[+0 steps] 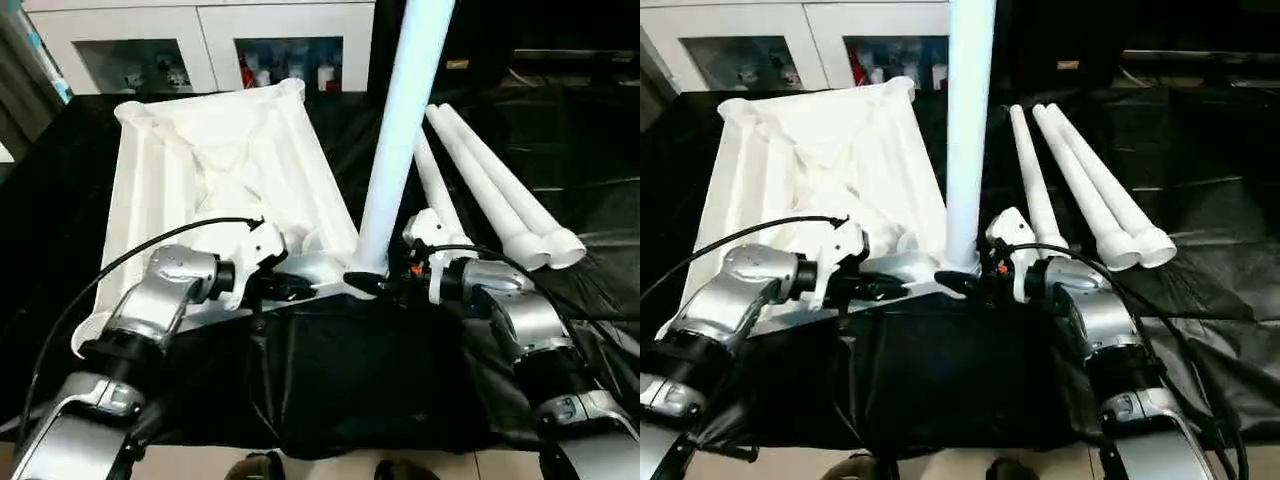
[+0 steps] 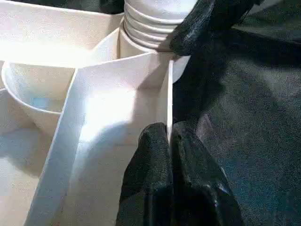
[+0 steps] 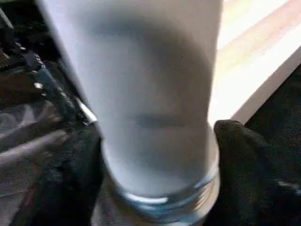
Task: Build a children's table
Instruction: Rotate leg to tighten
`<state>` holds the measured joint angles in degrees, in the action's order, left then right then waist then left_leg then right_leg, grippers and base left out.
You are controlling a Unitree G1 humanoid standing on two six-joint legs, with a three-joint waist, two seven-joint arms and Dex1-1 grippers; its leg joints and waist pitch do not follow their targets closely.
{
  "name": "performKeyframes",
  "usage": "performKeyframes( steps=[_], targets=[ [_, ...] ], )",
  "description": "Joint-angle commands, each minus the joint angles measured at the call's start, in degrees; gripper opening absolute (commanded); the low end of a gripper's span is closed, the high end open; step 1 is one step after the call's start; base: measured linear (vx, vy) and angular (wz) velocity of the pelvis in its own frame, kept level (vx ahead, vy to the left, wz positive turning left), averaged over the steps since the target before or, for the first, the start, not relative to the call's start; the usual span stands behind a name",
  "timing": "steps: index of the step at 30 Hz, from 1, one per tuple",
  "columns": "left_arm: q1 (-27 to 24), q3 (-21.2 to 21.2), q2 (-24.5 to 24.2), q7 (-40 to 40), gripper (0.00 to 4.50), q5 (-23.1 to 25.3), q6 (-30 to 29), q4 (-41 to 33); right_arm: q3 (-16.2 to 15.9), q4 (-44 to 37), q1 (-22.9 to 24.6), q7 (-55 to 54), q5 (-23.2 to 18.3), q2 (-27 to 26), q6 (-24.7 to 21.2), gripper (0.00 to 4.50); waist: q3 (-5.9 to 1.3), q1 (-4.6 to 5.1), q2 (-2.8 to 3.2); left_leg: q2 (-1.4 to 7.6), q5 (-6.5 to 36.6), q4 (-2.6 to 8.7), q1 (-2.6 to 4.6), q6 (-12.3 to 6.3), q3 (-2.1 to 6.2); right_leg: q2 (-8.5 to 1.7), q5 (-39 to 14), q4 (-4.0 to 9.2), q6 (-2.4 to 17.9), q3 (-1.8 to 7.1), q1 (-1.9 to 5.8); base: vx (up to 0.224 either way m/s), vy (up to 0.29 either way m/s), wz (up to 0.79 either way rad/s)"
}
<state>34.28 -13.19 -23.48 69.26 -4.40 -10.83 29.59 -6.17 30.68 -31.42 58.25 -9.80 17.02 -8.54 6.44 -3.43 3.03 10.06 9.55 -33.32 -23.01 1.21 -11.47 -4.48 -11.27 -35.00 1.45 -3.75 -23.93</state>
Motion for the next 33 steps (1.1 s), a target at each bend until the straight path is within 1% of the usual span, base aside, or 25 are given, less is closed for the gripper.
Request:
performKeyframes(
  steps=[1, 4, 5, 6, 7, 8, 9, 10, 11, 12, 13, 14, 15, 16, 17, 18, 21, 22, 25, 27, 28, 30, 31, 32, 33],
  targets=[
    [-1.6, -0.3, -0.1, 1.4, 0.0, -0.3, -0.8, 0.4, 0.9, -1.2, 0.5, -0.3, -0.8, 0.6, -0.9, 3.27, -4.54, -0.25, -0.83, 3.48, 6.3, 3.3, 1.41, -6.17, 1.41, -4.4, -3.6, 3.36, 16.0, 2.97, 3.32, 0.0, 0.0, 0.0],
    [-0.9, -0.2, 1.5, -2.1, 0.0, 0.2, -1.2, 1.2, 1.5, 0.2, 1.0, -4.6, 0.3, -1.1, -0.3, 3.15, -4.39, -0.13, -0.66, 3.39, 5.8, 3.26, 1.26, -6.68, 1.43, -4.33, -2.7, 3.38, 16.0, 2.93, 3.21, 0.0, 0.0, 0.0],
    [-0.4, 0.0, 2.3, -4.4, 0.0, 0.9, -1.4, 2.1, 2.0, 1.6, 0.8, -7.9, 1.2, -1.9, 0.2, 3.06, -4.37, -0.05, -0.77, 3.35, 6.5, 3.25, 1.37, -6.32, 1.41, -4.42, -3.8, 3.56, 16.0, 2.96, 3.2, 0.0, 0.0, 0.0],
    [0.5, 0.1, 3.5, -6.8, 0.0, 1.5, -1.6, 3.3, 2.6, 3.2, 0.5, -11.6, 2.0, -2.9, 0.6, 2.96, -4.11, -0.07, -0.49, 3.38, 7.3, 3.39, 1.42, -5.92, 1.5, -4.48, -5.1, 3.77, 15.9, 2.99, 3.03, 0.0, 0.0, 0.0],
    [2.0, 0.4, 5.5, -10.8, 0.0, 2.3, -2.1, 5.2, 3.7, 5.3, 0.1, -17.7, 2.8, -4.8, 0.5, 2.9, -3.94, 0.12, -0.63, 3.27, 9.2, 3.57, 1.62, -4.85, 1.47, -4.45, -8.6, 4.25, 15.4, 3.01, 2.9, 0.0, 0.0, 0.0],
    [2.0, 0.4, 5.5, -10.8, 0.0, 2.3, -2.1, 5.2, 3.7, 5.3, 0.1, -17.7, 2.8, -4.8, 0.5, 2.9, -3.81, 0.19, -0.42, 3.25, 10.0, 3.62, 1.65, -4.16, 1.54, -4.54, -10.3, 4.43, 15.1, 3.04, 2.94, 0.0, 0.0, 0.0],
    [2.6, 0.6, 6.3, -12.4, 0.0, 2.5, -2.2, 6.0, 4.1, 5.8, 0.0, -20.1, 3.0, -5.5, 0.2, 2.86, -3.71, 0.17, -0.58, 3.3, 11.8, 3.89, 1.87, -2.98, 1.65, -4.59, -13.6, 4.77, 14.2, 3.06, 2.98, 0.0, 0.0, 0.0],
    [4.1, 0.7, 8.4, -15.6, 0.0, 3.1, -2.5, 7.7, 5.3, 7.7, -0.5, -26.0, 3.3, -7.5, -0.4, 2.83, -3.21, 0.15, 0.11, 3.29, 14.1, 4.15, 1.99, -1.96, 1.78, -4.62, -17.3, 5.15, 13.3, 3.08, 2.78, 0.0, 0.0, 0.0],
    [5.2, 1.0, 10.1, -18.6, 0.0, 3.4, -2.7, 9.2, 6.1, 9.3, -1.0, -30.8, 3.7, -9.0, -0.6, 2.81, -2.97, 0.29, -0.05, 3.27, 16.1, 4.38, 2.2, -1.29, 1.76, -4.53, -19.8, 5.63, 12.5, 3.09, 2.57, 0.0, 0.0, 0.0],
    [6.6, 1.5, 12.2, -21.6, 0.0, 3.5, -3.2, 10.9, 7.0, 11.3, -1.7, -36.0, 4.0, -10.8, -0.7, 2.81, -2.79, 0.67, -0.15, 3.18, 19.5, 4.55, 2.67, 0.44, 1.92, -4.58, -24.3, 5.9, 11.6, 3.15, 2.19, 0.0, 0.0, 0.0],
    [7.8, 1.8, 14.1, -24.3, 0.0, 3.6, -3.5, 12.3, 7.5, 13.0, -2.4, -40.0, 4.2, -12.3, -0.6, 2.8, -2.86, 0.68, 0.39, 3.24, 22.4, 4.73, 3.39, 2.44, 2.27, -4.6, -26.9, 6.27, 10.6, 3.01, 2.07, 0.0, 0.0, 0.0],
    [8.2, 1.9, 14.8, -25.3, 0.0, 3.6, -3.6, 12.9, 7.7, 13.6, -2.7, -41.5, 4.3, -12.9, -0.5, 2.8, -3.12, 0.69, 0.15, 3.18, 22.3, 4.65, 3.34, 2.66, 2.31, -4.67, -26.0, 6.22, 10.4, 3.12, 2.2, 0.0, 0.0, 0.0],
    [9.2, 2.1, 16.7, -27.5, 0.0, 3.7, -3.8, 14.0, 7.9, 15.2, -3.4, -44.3, 4.5, -14.7, -0.3, 2.8, -3.14, 0.52, 0.32, 3.19, 21.5, 4.79, 2.99, 2.21, 2.33, -4.78, -23.9, 6.12, 10.5, 3.27, 2.38, 0.0, 0.0, 0.0],
    [10.0, 2.2, 18.4, -28.9, 0.0, 3.7, -3.8, 14.7, 7.9, 16.4, -4.2, -46.2, 4.6, -16.5, 0.1, 2.8, -3.19, 0.51, 0.18, 3.14, 21.2, 4.81, 3.06, 1.75, 2.14, -4.55, -22.1, 6.18, 10.6, 3.27, 2.17, 0.0, 0.0, 0.0],
    [10.2, 2.2, 18.8, -29.3, 0.0, 3.7, -3.8, 14.9, 7.8, 16.7, -4.4, -46.6, 4.7, -17.0, 0.3, 2.8, -3.17, 0.56, 0.15, 3.12, 21.1, 4.83, 2.97, 1.68, 2.19, -4.55, -21.6, 6.09, 10.7, 3.29, 2.22, 0.0, 0.0, 0.0],
    [10.7, 2.0, 19.9, -29.8, 0.0, 4.0, -3.6, 15.1, 7.4, 17.5, -5.3, -47.1, 5.1, -18.3, 0.9, 2.8, -3.26, 0.57, -0.03, 3.0, 20.4, 4.86, 2.61, 1.14, 2.2, -4.62, -21.0, 6.03, 10.7, 3.23, 2.59, 0.0, 0.0, 0.0],
    [10.9, 1.8, 20.1, -29.1, 0.0, 4.1, -3.2, 15.0, 7.1, 17.8, -6.2, -45.8, 4.9, -19.0, 2.2, 2.8, -3.37, 0.43, 0.02, 3.08, 18.1, 4.82, 2.2, -0.25, 2.12, -4.69, -17.6, 5.74, 11.2, 3.25, 2.84, 0.0, 0.0, 0.0],
    [10.8, 1.7, 19.7, -28.2, 0.0, 4.2, -2.8, 15.0, 7.3, 17.8, -6.7, -44.5, 4.6, -18.9, 2.7, 3.36, -3.41, 0.41, -0.34, 3.07, 17.5, 4.79, 2.16, -0.83, 2.05, -4.71, -17.2, 5.73, 11.2, 3.25, 2.91, 0.0, 0.0, 0.0],
    [9.6, 1.1, 17.3, -24.8, 0.0, 4.2, -1.9, 14.0, 6.7, 17.2, -7.5, -40.1, 4.6, -16.5, 3.3, 3.59, -3.5, 0.36, -0.39, 3.03, 16.6, 4.68, 2.02, -1.82, 2.03, -4.86, -18.3, 5.81, 11.1, 3.22, 3.1, 0.0, 0.0, 0.0],
    [9.0, 0.7, 16.2, -22.8, 0.0, 4.0, -1.4, 13.6, 6.0, 17.0, -7.6, -37.9, 5.2, -15.2, 3.9, 3.76, -3.53, 0.27, -0.43, 3.1, 15.3, 4.64, 1.89, -2.42, 2.01, -4.87, -17.0, 5.73, 11.3, 3.2, 3.14, 0.0, 0.0, 0.0],
    [8.4, 0.3, 15.3, -21.1, 0.0, 4.0, -1.2, 12.9, 5.4, 16.1, -7.3, -35.3, 5.2, -14.1, 4.0, 3.76, -3.64, 0.34, -0.67, 3.05, 14.3, 4.61, 1.75, -2.83, 1.94, -4.78, -15.9, 5.61, 11.6, 3.14, 3.29, 0.0, 0.0, 0.0],
    [7.9, 0.1, 14.5, -19.6, 0.0, 4.0, -0.8, 12.3, 4.8, 15.4, -7.0, -32.9, 5.3, -13.0, 4.2, 3.76, -3.68, 0.27, -0.76, 3.11, 12.8, 4.47, 1.56, -3.77, 1.95, -4.93, -14.5, 5.38, 12.0, 3.12, 3.47, 0.0, 0.0, 0.0],
    [6.7, -0.4, 12.6, -16.3, 0.0, 3.6, -0.9, 10.8, 3.8, 13.5, -6.2, -28.0, 5.2, -10.6, 4.2, 3.76, -3.78, 0.25, -0.61, 3.14, 11.6, 4.34, 1.76, -4.12, 1.77, -4.82, -13.4, 5.33, 12.5, 3.14, 3.28, 0.0, 0.0, 0.0],
    [5.4, -0.8, 10.5, -12.8, 0.0, 3.2, -0.6, 9.1, 2.8, 11.4, -5.2, -22.4, 4.8, -7.9, 4.3, 3.76, -3.88, -0.06, -1.22, 3.12, 10.8, 4.26, 1.73, -4.31, 1.88, -4.72, -12.2, 5.19, 12.2, 2.98, 3.69, 0.0, 0.0, 0.0],
    [5.1, -0.9, 10.1, -12.1, 0.0, 3.0, -0.6, 8.7, 2.6, 11.0, -5.0, -21.4, 4.8, -7.4, 4.3, 3.76, -3.91, -0.28, -0.94, 3.23, 8.7, 4.09, 1.49, -5.69, 1.72, -4.71, -9.4, 4.75, 12.7, 3.01, 3.71, 0.0, 0.0, 0.0]
  ],
)
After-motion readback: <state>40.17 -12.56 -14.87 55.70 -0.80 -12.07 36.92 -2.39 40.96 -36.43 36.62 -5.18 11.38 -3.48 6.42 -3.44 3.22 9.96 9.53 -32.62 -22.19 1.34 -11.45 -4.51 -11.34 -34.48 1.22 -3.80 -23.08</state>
